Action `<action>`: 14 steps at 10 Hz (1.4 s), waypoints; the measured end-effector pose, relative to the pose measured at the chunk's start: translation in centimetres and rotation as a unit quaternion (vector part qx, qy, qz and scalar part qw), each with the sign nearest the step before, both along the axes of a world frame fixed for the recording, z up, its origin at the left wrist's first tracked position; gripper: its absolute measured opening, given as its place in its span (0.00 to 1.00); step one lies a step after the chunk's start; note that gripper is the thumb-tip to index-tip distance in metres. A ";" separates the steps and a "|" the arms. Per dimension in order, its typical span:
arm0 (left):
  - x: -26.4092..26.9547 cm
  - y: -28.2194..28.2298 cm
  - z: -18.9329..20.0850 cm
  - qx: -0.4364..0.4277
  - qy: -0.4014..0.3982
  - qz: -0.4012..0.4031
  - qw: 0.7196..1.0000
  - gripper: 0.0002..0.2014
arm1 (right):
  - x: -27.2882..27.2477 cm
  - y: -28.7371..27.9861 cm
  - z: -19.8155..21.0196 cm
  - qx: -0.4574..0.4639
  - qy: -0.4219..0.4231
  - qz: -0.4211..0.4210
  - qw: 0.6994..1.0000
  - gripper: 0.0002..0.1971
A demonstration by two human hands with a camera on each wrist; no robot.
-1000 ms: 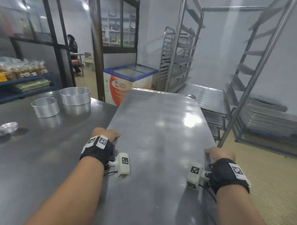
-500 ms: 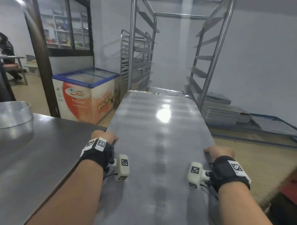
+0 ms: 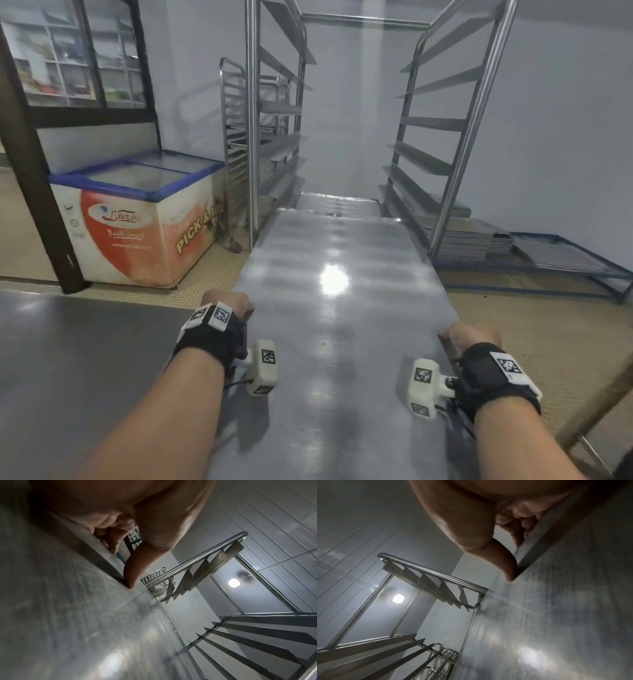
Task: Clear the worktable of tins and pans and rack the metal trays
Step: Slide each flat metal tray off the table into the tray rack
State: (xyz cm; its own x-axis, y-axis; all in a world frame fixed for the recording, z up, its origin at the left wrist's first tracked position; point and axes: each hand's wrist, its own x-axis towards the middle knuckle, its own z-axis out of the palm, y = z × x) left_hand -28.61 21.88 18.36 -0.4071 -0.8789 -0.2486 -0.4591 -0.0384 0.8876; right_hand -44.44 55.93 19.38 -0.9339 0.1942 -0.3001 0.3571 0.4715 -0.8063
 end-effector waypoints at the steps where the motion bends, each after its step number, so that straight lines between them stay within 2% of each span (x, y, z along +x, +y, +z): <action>1: -1.7 -1.7 -0.1 0.014 0.047 0.015 0.999 0.15 | -2.5 -0.9 -0.6 0.015 -0.013 -0.023 1.000 0.07; 2: -3.3 -2.7 0.3 0.005 0.034 -0.012 0.999 0.17 | -3.3 -2.3 -0.1 0.014 -0.015 -0.011 1.000 0.08; 3: -4.7 -3.3 0.8 0.012 0.000 -0.032 0.999 0.12 | -5.1 -3.1 -0.1 0.017 0.002 -0.012 1.000 0.09; 4: -6.9 -4.2 1.1 0.028 -0.039 -0.004 0.999 0.16 | -6.9 -4.0 0.3 0.011 -0.004 -0.019 1.000 0.11; 6: -11.1 -6.3 1.8 0.001 -0.058 -0.048 0.997 0.08 | -11.3 -6.1 0.7 -0.005 -0.013 -0.022 1.000 0.15; 7: -14.1 -7.9 1.6 -0.019 -0.069 -0.089 0.993 0.21 | -13.8 -7.4 1.1 0.014 -0.021 -0.001 1.000 0.17; 9: -18.0 -9.6 2.7 -0.014 -0.094 -0.061 0.994 0.12 | -18.6 -9.5 1.7 0.044 -0.017 0.011 0.999 0.16; 11: -21.3 -10.8 3.6 -0.052 -0.125 -0.067 0.989 0.14 | -22.9 -11.0 2.1 0.088 -0.026 0.036 0.995 0.14; 12: -23.1 -11.7 3.7 -0.101 -0.189 -0.144 0.966 0.13 | -24.3 -11.9 2.8 0.109 -0.030 0.049 0.992 0.11; 13: -24.9 -13.0 3.4 -0.172 -0.256 -0.189 0.932 0.23 | -25.8 -12.5 3.2 0.159 -0.029 0.072 0.984 0.10; 14: -27.4 -15.3 1.6 -0.213 -0.289 -0.222 0.907 0.25 | -26.9 -12.6 3.0 0.152 -0.030 0.112 0.981 0.08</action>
